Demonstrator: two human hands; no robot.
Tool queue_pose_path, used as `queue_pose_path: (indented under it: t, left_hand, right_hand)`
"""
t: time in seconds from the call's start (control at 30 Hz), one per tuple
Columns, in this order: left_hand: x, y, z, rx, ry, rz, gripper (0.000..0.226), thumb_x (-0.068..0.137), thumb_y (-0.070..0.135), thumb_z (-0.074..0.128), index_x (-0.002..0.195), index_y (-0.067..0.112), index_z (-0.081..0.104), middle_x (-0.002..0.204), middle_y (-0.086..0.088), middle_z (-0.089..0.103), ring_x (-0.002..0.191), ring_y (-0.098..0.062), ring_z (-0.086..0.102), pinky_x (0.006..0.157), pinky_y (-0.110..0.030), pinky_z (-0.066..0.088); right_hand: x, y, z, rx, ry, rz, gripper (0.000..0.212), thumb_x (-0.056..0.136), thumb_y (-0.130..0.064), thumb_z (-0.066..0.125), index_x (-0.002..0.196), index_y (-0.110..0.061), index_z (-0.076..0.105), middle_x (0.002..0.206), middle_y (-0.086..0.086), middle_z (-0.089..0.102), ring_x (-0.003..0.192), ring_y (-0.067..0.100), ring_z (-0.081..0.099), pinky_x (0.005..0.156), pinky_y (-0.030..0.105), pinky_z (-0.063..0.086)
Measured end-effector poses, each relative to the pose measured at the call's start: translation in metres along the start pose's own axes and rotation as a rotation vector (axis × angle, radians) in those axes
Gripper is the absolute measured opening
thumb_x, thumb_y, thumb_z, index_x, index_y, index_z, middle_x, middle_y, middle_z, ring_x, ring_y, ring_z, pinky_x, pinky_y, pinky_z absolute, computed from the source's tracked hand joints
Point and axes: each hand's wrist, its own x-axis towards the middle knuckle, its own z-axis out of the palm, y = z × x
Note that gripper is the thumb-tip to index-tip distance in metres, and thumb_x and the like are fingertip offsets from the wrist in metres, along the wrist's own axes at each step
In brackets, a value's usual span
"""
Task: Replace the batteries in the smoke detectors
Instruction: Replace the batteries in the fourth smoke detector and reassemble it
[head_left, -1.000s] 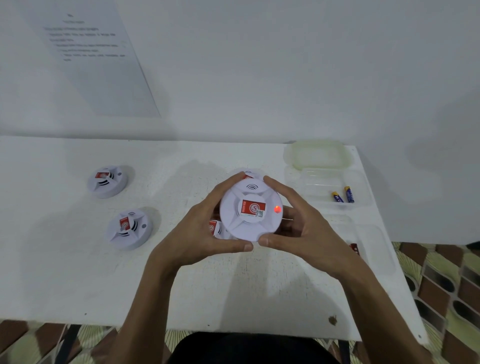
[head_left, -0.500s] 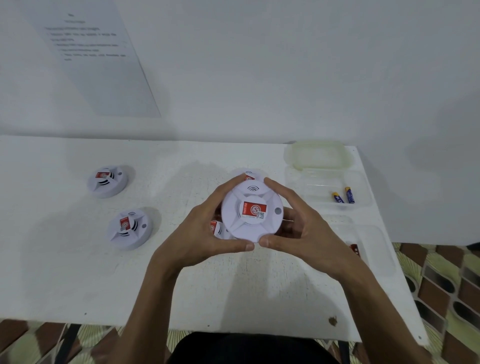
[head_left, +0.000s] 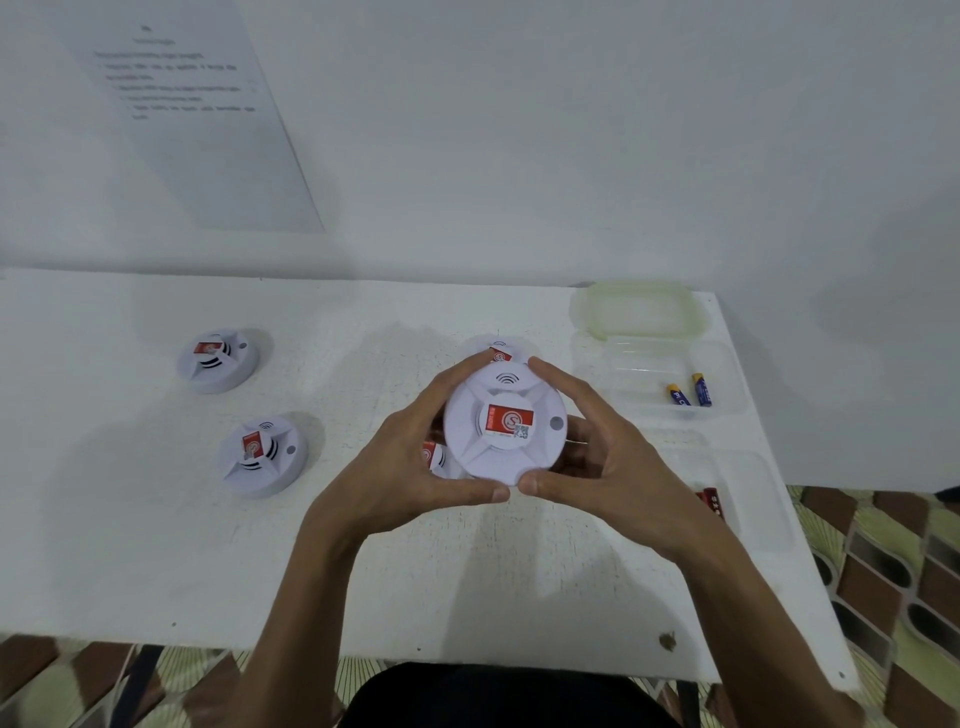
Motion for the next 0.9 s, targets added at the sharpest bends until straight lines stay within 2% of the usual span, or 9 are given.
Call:
queue_pose_path:
  t: [0.13, 0.3, 0.4, 0.73, 0.9]
  left_hand:
    - [-0.0015, -0.0016, 0.0004, -0.001, -0.002, -0.004, 0.093, 0.068, 0.009, 0.081, 0.139, 0.031, 0.026, 0.132, 0.038, 0.04, 0.123, 0.008, 0.043, 0.091, -0.006, 0.039]
    - [-0.0024, 0.0, 0.0011, 0.003, -0.004, -0.01, 0.092, 0.067, 0.019, 0.082, 0.139, 0.036, 0.026, 0.132, 0.038, 0.041, 0.123, 0.006, 0.044, 0.091, -0.007, 0.04]
    - [-0.0026, -0.0002, 0.0011, -0.002, -0.002, -0.016, 0.092, 0.066, 0.018, 0.082, 0.138, 0.036, 0.026, 0.131, 0.039, 0.041, 0.123, 0.006, 0.044, 0.09, -0.007, 0.04]
    - [-0.0035, -0.0028, 0.0013, -0.011, -0.001, -0.024, 0.091, 0.067, 0.017, 0.081, 0.138, 0.036, 0.027, 0.131, 0.037, 0.043, 0.123, 0.006, 0.044, 0.091, -0.007, 0.04]
    - [-0.0041, -0.0048, 0.0018, -0.012, -0.009, -0.029, 0.093, 0.068, 0.015, 0.083, 0.14, 0.033, 0.027, 0.135, 0.03, 0.043, 0.125, 0.002, 0.044, 0.095, -0.011, 0.04]
  right_hand:
    - [-0.0006, 0.0016, 0.0007, -0.008, 0.003, -0.001, 0.087, 0.079, -0.007, 0.079, 0.143, -0.049, 0.036, 0.124, -0.006, 0.064, 0.112, 0.019, 0.064, 0.092, 0.044, 0.056]
    - [-0.0013, 0.0042, 0.0007, -0.015, 0.002, 0.0, 0.087, 0.079, -0.008, 0.08, 0.142, -0.05, 0.036, 0.125, -0.007, 0.063, 0.111, 0.024, 0.064, 0.092, 0.046, 0.056]
    - [-0.0015, 0.005, 0.0007, -0.012, -0.002, 0.001, 0.087, 0.079, -0.008, 0.079, 0.142, -0.051, 0.036, 0.124, -0.006, 0.064, 0.111, 0.024, 0.064, 0.092, 0.046, 0.055]
    - [-0.0005, 0.0075, 0.0004, -0.006, -0.027, -0.014, 0.087, 0.081, -0.01, 0.079, 0.143, -0.05, 0.033, 0.124, 0.006, 0.064, 0.11, 0.043, 0.059, 0.09, 0.059, 0.052]
    - [-0.0017, 0.0062, 0.0005, -0.066, -0.016, -0.017, 0.088, 0.08, -0.017, 0.081, 0.142, -0.053, 0.032, 0.119, 0.01, 0.065, 0.1, 0.044, 0.06, 0.083, 0.057, 0.054]
